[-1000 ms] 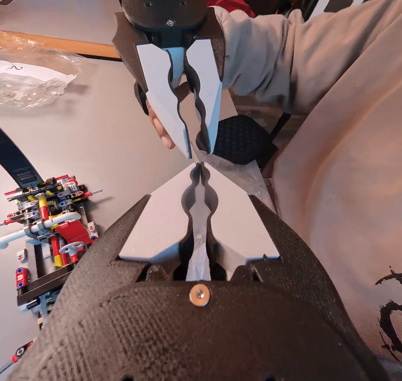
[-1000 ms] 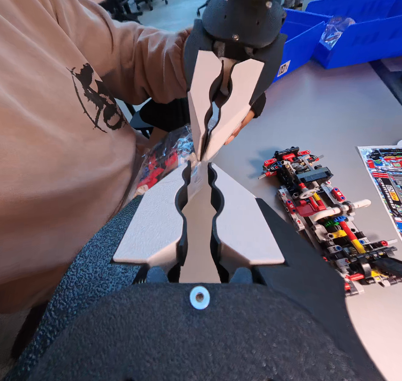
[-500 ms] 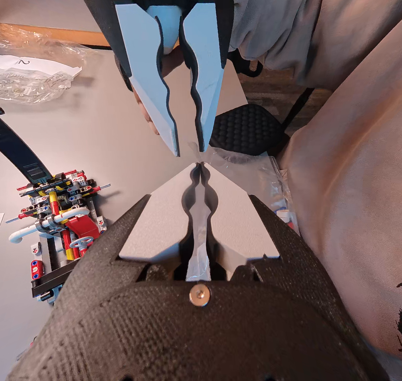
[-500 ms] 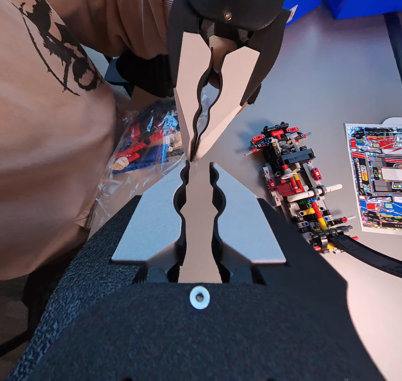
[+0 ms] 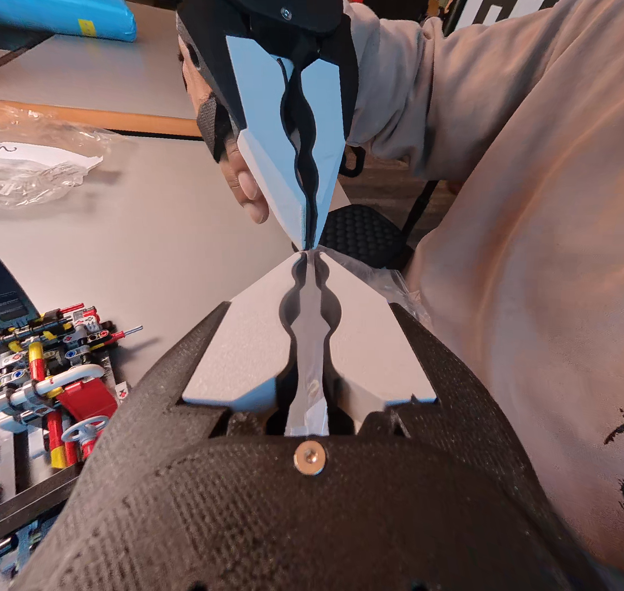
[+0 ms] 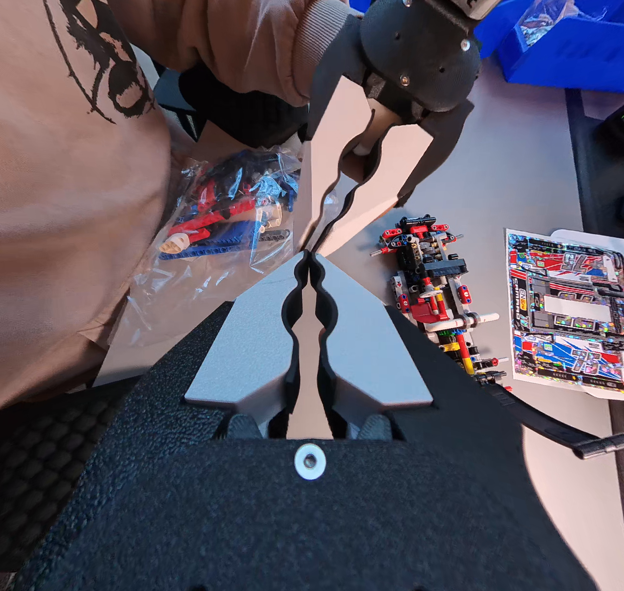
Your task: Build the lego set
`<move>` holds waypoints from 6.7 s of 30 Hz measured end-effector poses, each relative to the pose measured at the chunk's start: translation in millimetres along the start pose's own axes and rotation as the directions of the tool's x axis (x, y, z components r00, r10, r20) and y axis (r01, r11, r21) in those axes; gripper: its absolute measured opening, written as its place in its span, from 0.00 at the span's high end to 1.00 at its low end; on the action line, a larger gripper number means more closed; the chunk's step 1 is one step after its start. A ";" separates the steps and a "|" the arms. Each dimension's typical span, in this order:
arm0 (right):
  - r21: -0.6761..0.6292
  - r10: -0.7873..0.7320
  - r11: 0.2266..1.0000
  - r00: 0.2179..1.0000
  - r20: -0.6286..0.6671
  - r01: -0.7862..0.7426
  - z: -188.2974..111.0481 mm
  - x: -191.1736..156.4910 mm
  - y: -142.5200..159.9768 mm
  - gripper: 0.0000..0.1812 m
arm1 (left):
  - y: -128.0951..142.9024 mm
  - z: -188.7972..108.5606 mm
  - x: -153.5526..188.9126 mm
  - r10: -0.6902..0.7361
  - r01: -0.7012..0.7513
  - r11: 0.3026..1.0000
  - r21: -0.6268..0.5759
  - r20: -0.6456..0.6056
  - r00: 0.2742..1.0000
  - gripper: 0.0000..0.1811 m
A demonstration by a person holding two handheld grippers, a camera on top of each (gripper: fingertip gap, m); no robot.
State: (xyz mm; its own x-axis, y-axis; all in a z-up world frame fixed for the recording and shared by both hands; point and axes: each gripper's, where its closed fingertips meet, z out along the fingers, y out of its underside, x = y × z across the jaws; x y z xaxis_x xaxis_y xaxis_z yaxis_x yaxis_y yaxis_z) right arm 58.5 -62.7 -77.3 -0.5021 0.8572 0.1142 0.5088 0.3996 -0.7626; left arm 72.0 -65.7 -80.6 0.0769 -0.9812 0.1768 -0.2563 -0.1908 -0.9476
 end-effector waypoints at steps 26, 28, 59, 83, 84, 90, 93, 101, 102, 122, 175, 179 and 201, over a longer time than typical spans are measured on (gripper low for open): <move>-0.311 -0.639 0.768 0.640 -0.427 0.559 11.6 9.0 21.9 1.00 | 19.5 1.8 -16.9 -0.428 0.467 0.879 0.093 -0.276 0.861 1.00; -0.316 -0.645 0.763 0.637 -0.422 0.564 11.4 7.4 22.9 1.00 | 19.7 3.2 -16.0 -0.425 0.461 0.883 0.088 -0.267 0.865 1.00; -0.542 -0.808 0.581 0.507 -0.299 0.607 23.2 12.4 58.1 1.00 | 42.2 16.9 -41.8 -0.473 0.484 0.872 0.066 -0.137 0.870 1.00; -0.181 -0.330 0.943 0.850 -0.411 0.279 13.2 2.7 63.1 1.00 | 37.6 29.4 -37.7 -0.387 0.393 0.919 0.044 -0.104 0.916 1.00; -0.091 -0.223 0.975 0.890 -0.397 0.204 7.3 0.9 51.8 1.00 | 27.8 25.6 -31.3 -0.330 0.336 0.940 0.053 -0.100 0.939 1.00; 0.193 0.133 0.977 0.959 -0.249 -0.086 -29.4 -6.6 -12.5 1.00 | -18.4 13.5 -2.2 0.079 -0.079 0.997 0.007 0.021 0.997 0.93; 0.205 0.110 0.977 0.958 -0.264 -0.055 -56.5 -7.6 -49.8 1.00 | -57.3 11.3 9.9 0.251 -0.252 0.967 0.021 0.060 0.966 0.95; 0.160 0.030 0.987 0.956 -0.293 0.018 -98.7 -36.3 -142.7 1.00 | -135.3 -11.7 76.4 0.577 -0.581 0.797 0.164 0.075 0.813 1.00; 0.152 0.031 0.988 0.961 -0.276 0.012 -92.9 -41.9 -141.7 1.00 | -123.2 -10.7 82.8 0.577 -0.578 0.800 0.159 0.056 0.815 1.00; -0.051 0.706 0.698 0.699 -0.113 -0.714 22.1 -13.6 171.9 0.73 | 99.6 -131.0 -9.0 -0.530 0.464 0.843 0.272 0.270 0.804 0.72; 0.152 0.108 0.985 0.978 -0.179 -0.081 -36.0 -22.5 -111.6 1.00 | -81.2 -80.1 75.8 0.031 -0.064 0.969 0.239 0.142 0.989 1.00; 0.163 0.139 0.979 0.983 -0.119 -0.118 -36.1 -29.5 -108.6 1.00 | -83.6 -89.2 83.3 0.167 -0.217 0.948 0.231 0.219 0.961 0.97; 0.357 0.190 0.922 0.979 -0.071 -0.153 -32.0 -38.6 -127.1 1.00 | -107.7 -96.5 88.8 0.012 -0.016 0.922 0.387 0.011 1.000 1.00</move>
State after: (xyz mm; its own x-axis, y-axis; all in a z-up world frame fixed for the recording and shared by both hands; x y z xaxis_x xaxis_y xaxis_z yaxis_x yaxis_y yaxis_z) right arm 35.6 -136.2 35.7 -0.3456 0.9383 0.0118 0.2965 0.1211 -0.9473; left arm 13.6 -135.0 62.8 0.0843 -0.9832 0.1620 0.1355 -0.1498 -0.9794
